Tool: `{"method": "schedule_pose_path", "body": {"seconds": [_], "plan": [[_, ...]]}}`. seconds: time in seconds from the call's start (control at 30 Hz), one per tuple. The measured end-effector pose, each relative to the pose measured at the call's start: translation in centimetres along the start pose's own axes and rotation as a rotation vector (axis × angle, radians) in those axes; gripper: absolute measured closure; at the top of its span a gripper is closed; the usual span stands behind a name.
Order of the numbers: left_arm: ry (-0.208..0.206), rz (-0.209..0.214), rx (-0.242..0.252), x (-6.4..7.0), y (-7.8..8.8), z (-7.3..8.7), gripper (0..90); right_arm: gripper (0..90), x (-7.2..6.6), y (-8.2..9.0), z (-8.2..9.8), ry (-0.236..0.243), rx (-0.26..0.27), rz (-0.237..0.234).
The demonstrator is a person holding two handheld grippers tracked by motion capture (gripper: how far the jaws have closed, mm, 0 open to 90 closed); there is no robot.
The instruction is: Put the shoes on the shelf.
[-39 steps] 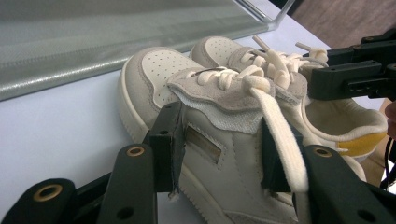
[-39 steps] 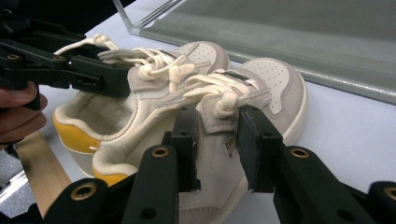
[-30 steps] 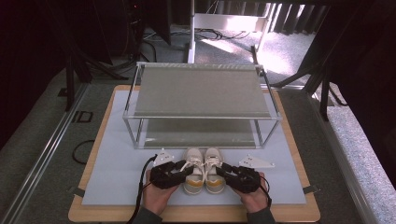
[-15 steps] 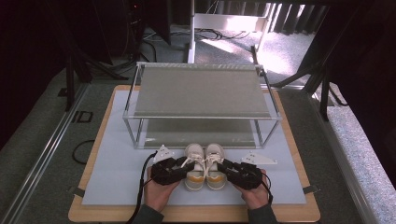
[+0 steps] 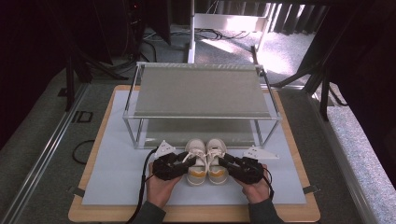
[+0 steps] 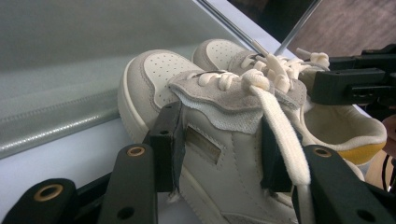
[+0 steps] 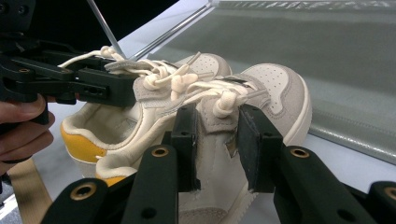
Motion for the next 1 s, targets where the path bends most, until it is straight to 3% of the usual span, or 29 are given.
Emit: {"method": "schedule_pose_path", "body": {"seconds": [1.0], "plan": [[0.001, -0.028, 0.030, -1.1, -1.9, -1.9, 56.4, 69.4, 1.5, -1.4, -1.2, -0.012, 0.039, 0.029]]}}
Point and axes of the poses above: each handheld gripper's, and its own axes: y roughly backward along the jaws, z roughly out of its underside, x roughly to its right, the point moved 3 cm from there along -y, roughly forward along the jaws, and after that the axes turned 8 degrees about x, right-handed, at the moved point
